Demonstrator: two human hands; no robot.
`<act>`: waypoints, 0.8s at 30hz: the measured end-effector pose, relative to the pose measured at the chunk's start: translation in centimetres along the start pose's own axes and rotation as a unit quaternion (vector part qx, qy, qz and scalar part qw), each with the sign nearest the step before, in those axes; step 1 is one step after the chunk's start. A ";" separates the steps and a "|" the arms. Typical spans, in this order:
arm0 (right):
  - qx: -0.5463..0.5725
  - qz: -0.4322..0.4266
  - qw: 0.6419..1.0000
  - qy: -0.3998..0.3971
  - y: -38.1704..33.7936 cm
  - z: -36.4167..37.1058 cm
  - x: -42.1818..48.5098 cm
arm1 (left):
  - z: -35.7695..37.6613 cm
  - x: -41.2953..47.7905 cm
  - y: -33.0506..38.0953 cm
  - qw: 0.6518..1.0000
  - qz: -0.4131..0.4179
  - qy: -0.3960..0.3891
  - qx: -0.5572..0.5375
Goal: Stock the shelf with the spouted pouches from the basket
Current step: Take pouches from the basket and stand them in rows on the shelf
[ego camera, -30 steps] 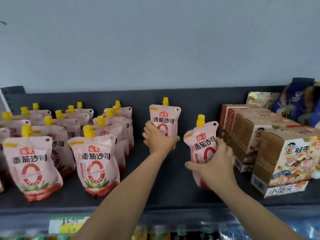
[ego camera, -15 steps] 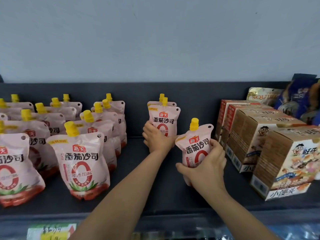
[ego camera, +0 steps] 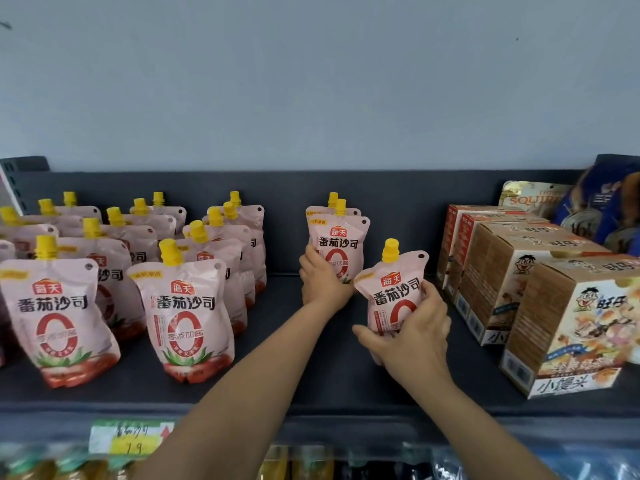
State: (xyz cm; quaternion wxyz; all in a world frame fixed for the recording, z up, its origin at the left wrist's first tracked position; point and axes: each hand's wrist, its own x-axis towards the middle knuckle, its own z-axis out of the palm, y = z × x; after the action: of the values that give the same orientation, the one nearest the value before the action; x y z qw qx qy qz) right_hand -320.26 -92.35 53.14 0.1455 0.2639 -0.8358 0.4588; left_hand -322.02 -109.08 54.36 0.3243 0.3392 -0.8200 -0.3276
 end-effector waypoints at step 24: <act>0.112 0.063 0.990 0.065 -2.2 3.6 3.8 | -5.5 -3.0 1.1 0.936 -0.080 -0.059 -0.337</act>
State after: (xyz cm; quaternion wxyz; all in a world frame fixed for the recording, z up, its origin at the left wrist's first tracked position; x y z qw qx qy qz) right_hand -322.12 -97.49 54.59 0.1399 0.1951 -0.7828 0.5741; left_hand -316.56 -107.94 57.44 0.3435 0.2542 -0.6492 -0.6293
